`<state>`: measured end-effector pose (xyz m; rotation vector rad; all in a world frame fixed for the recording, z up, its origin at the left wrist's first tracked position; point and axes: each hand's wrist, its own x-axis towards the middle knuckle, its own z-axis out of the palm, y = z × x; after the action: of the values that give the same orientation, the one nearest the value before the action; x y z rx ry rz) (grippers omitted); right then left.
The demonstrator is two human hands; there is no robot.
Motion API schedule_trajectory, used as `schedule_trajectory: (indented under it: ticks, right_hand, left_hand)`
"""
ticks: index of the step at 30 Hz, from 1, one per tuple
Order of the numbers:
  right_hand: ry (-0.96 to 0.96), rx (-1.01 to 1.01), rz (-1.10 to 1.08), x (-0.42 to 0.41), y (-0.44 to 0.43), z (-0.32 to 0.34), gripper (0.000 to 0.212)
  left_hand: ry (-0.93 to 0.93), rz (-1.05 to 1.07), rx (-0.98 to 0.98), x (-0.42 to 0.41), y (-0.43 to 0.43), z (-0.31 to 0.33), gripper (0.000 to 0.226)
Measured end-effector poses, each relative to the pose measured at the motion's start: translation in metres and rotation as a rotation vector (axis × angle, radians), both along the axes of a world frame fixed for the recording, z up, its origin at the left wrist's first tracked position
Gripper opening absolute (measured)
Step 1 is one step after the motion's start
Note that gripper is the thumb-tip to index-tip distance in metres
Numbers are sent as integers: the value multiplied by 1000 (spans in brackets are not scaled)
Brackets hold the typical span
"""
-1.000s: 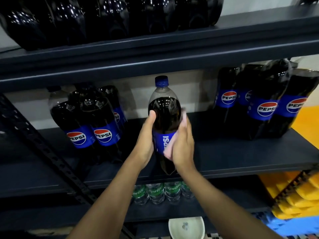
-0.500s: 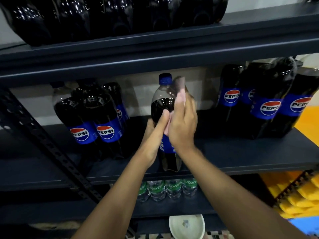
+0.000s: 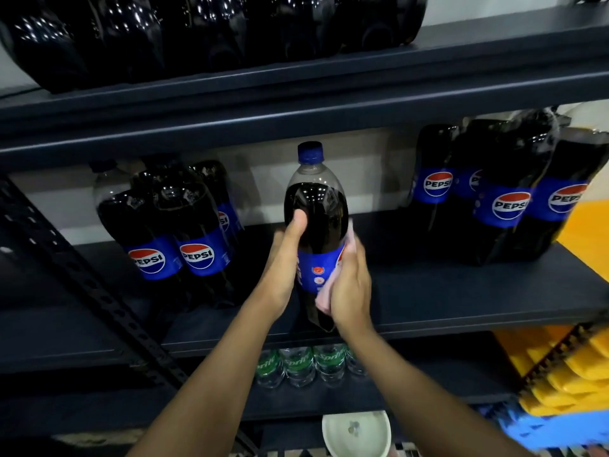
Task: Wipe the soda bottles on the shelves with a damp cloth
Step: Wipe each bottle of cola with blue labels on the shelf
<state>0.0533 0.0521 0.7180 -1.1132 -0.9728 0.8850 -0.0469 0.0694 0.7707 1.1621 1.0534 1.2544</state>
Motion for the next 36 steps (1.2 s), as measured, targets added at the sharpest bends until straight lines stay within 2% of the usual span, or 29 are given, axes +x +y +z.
schedule_trajectory:
  ticks: [2,4,7,11,14,16,18,19,22,26,30,33,36]
  right_hand:
    - [6,75,0,5,8,38,45]
    - [-80,121,42,12,16,77,42]
    - [-221,67,138,21,28,120,38]
    - [-331,72,142,22,36,135,42]
    - [-288,201,15,10,30,110,34]
    - [-314,359,-134,-2,22,80,40]
    - [-314,402,-215,-11,14,42,46]
    - [-297,357,-218,-14,9,23,47]
    - [-241,107,-120,-14,-9,-28,42]
    - [-252,19,-20,-4,-22,-53,43]
    - [-217,58,23,5,-10,-20,55]
    - [-248,192,4,12,2,35,48]
    - [-320,221,40,20,19,93,42]
  left_hand:
    - [-11,-52,25,-1,-3,4,69]
    - [-3,-73,29,-2,-3,5,67]
    - [31,-58,13,-5,-1,9,65]
    - [-10,-54,15,-5,-1,8,55]
    - [6,-73,17,-4,-3,6,67]
    - [61,-73,34,-2,-4,4,85]
    - [84,-48,59,-1,-2,-2,87]
    - [83,-30,52,-2,0,-5,89]
    - [36,34,-33,-2,5,-9,112]
    - [48,111,-5,-1,3,-9,111]
    - [37,59,-26,-5,8,-15,106]
    - [46,40,-4,-4,6,-13,94]
    - [50,-6,27,-2,3,-7,90]
